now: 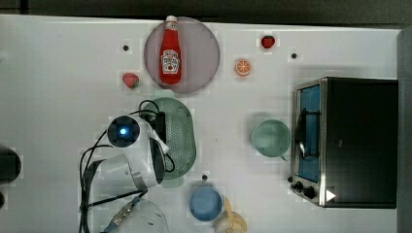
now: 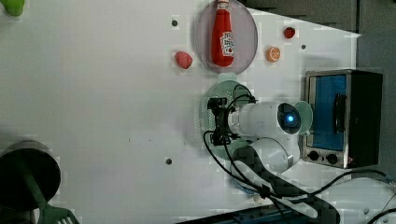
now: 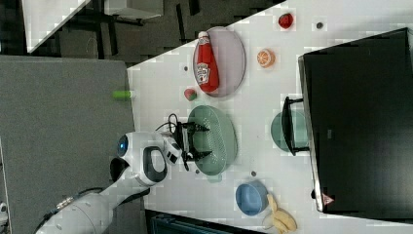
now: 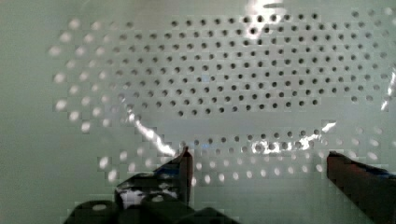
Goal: Drag strainer right to left.
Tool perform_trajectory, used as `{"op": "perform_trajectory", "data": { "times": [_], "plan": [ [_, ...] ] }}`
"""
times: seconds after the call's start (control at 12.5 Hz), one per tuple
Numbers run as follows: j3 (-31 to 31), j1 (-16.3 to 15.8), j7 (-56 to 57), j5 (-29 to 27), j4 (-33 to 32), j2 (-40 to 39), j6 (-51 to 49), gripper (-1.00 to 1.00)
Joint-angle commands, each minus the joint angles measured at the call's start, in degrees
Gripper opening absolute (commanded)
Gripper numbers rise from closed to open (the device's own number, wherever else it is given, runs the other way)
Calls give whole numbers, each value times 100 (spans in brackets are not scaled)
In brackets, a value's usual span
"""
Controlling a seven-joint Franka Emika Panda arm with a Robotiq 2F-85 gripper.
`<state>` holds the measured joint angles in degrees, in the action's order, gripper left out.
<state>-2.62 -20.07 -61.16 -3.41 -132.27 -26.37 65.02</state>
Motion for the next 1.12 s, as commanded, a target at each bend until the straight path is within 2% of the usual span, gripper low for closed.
{"op": "perform_trajectory", "data": {
  "times": [0.08, 0.32, 1.12],
  "plan": [
    [-95, -181, -319, -161, 302, -102, -26, 100],
    [-94, -468, -481, -321, 558, -242, -143, 100],
    [-94, -1299, -1424, -328, 1651, -847, -493, 100]
  ]
}}
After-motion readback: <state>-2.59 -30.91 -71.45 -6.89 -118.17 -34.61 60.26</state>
